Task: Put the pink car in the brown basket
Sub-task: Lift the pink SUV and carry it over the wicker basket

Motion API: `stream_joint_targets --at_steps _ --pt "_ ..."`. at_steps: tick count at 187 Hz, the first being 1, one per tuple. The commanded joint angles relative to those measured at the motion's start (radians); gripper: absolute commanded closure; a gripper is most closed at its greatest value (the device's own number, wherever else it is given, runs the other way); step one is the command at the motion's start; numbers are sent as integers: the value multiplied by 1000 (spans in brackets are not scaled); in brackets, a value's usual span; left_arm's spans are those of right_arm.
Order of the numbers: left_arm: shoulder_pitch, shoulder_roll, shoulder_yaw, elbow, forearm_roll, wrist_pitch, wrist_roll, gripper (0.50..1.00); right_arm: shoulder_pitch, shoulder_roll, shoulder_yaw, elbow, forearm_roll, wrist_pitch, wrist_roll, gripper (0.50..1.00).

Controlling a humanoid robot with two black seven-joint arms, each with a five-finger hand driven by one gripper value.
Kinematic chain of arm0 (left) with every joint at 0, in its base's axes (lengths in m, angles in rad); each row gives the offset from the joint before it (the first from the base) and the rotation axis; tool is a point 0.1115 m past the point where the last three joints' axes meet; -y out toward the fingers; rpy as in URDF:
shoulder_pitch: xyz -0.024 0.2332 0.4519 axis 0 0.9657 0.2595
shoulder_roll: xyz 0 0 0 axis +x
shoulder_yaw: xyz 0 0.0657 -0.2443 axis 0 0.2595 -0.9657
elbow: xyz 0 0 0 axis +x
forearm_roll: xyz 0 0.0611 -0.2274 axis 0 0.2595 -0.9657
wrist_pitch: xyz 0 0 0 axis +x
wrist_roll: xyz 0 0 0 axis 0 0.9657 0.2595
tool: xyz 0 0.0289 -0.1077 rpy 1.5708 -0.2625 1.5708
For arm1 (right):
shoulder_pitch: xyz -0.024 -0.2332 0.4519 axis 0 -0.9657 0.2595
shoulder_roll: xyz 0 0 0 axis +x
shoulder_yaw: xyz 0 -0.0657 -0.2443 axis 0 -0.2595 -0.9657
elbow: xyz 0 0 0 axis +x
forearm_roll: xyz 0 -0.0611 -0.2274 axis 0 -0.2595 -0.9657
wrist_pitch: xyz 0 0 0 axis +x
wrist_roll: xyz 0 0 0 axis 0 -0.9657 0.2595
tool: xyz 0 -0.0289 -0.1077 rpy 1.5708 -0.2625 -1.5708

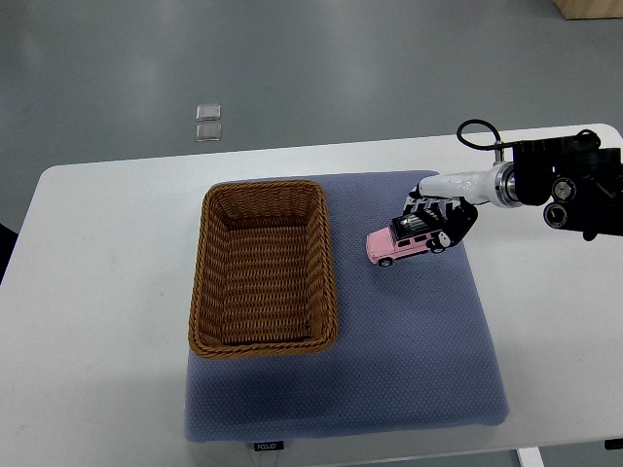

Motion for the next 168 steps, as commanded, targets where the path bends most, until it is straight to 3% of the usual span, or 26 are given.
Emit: stream_joint_targets --at_steps 1,96,168 --pt "0 0 0 0 0 0 0 500 33 -6 0 -1 13 0 0 1000" --pt "0 0 0 0 0 0 0 500 190 -3 26 -15 143 32 6 1000" --pt "0 0 -1 0 0 0 0 500 179 282 107 -28 200 5 5 1000"
